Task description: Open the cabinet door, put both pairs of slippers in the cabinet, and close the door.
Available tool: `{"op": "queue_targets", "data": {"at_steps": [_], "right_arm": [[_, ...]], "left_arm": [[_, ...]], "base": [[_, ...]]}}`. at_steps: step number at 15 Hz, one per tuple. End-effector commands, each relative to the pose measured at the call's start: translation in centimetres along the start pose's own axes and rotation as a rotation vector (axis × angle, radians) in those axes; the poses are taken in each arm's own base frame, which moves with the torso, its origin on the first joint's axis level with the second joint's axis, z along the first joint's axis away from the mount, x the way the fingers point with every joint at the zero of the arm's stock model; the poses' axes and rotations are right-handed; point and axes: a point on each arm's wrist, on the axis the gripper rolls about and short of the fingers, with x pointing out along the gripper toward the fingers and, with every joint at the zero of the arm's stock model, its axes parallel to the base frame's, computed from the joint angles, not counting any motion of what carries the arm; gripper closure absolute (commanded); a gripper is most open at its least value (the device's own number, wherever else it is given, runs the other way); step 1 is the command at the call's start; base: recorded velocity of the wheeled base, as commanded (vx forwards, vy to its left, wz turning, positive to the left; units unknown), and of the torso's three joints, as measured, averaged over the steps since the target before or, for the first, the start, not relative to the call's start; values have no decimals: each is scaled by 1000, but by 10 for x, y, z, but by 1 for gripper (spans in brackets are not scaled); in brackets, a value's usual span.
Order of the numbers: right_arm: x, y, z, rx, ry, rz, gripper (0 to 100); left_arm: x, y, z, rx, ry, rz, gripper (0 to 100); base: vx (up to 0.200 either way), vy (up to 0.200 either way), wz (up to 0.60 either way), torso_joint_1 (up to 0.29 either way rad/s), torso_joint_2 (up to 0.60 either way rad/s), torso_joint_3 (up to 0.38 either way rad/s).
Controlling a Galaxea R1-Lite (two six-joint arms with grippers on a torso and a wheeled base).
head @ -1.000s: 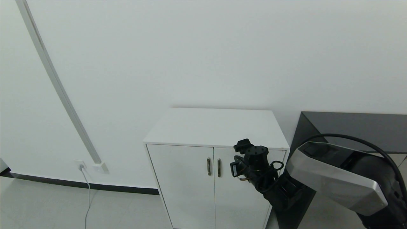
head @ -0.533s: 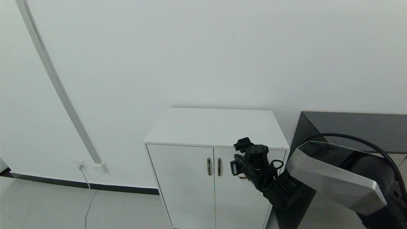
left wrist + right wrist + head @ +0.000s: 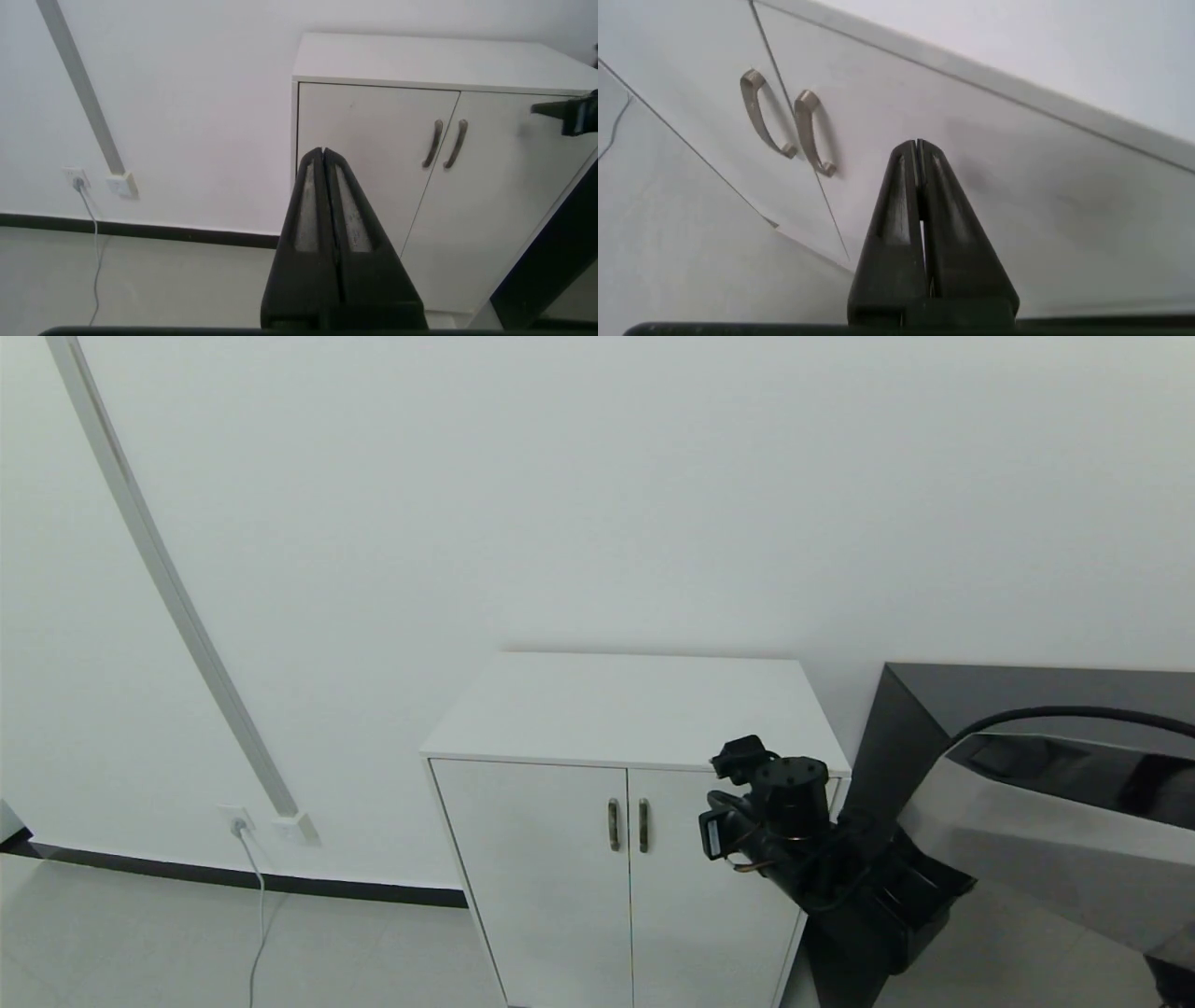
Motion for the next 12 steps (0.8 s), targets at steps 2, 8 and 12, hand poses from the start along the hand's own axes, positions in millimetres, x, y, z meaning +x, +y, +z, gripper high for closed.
{"op": "queue_targets", "data": {"at_steps": [2, 8, 12], "right_arm": [[-62, -23, 31, 23, -44, -25, 100], [-123, -84, 28, 73, -113, -210, 100], [-172, -110, 16, 89, -98, -296, 100]], "left_arm": [[0, 0, 0, 0, 1, 2, 100], [0, 0, 0, 0, 1, 1, 100], [0, 0, 0, 0, 1, 1, 100]], "base": [[0, 0, 0, 0, 0, 0], [0, 0, 0, 0, 0, 0], [0, 0, 0, 0, 0, 0]]}}
